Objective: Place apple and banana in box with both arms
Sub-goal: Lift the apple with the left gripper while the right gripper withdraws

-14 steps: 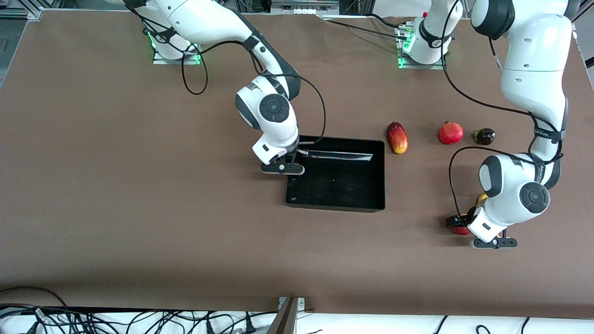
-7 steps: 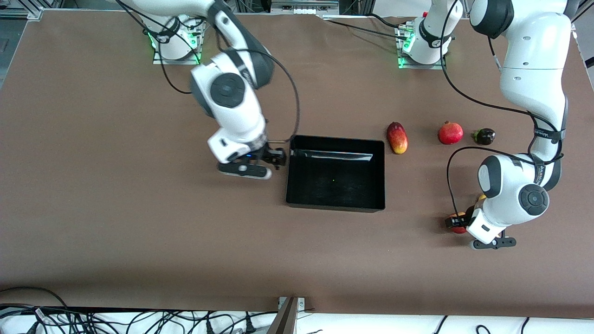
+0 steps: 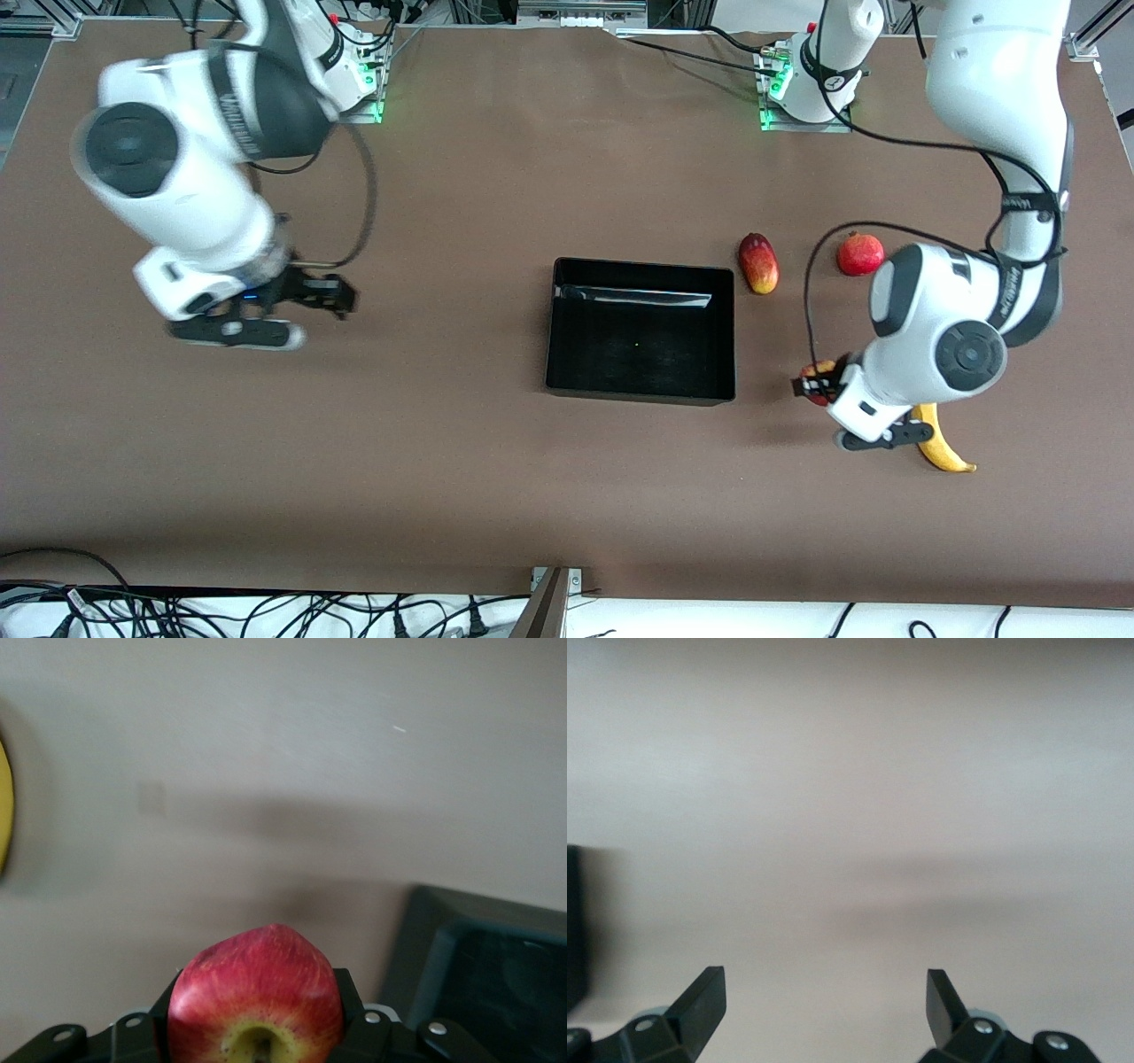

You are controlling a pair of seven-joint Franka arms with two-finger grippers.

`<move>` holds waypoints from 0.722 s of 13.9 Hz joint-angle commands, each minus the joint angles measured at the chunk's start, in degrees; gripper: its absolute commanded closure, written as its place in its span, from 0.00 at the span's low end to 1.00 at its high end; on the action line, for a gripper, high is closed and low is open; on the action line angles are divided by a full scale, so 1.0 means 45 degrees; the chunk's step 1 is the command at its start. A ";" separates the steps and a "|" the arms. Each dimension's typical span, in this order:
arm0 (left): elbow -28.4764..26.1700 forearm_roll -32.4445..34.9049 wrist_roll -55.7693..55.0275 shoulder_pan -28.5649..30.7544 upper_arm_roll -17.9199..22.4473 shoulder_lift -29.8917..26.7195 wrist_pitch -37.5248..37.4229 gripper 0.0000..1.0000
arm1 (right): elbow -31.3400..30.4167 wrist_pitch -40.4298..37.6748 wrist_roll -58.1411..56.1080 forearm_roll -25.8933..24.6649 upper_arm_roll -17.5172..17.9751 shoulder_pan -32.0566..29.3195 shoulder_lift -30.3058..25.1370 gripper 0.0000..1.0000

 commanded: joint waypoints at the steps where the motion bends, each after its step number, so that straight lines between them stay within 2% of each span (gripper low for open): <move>1: 0.0227 -0.0459 -0.1988 -0.0916 0.0065 -0.0280 -0.0476 1.00 | -0.0339 -0.0703 -0.2573 0.1117 -0.1870 0.0133 -0.0710 0.00; 4: 0.0247 -0.0440 -0.4472 -0.1991 0.0064 -0.0260 -0.0417 1.00 | -0.0339 -0.0999 -0.4470 0.1218 -0.3007 0.0133 -0.0887 0.00; 10: 0.0247 -0.0712 -0.4830 -0.4119 0.0044 0.0206 -0.0126 1.00 | -0.0397 -0.1077 -0.4750 0.1276 -0.3088 -0.0139 -0.0829 0.00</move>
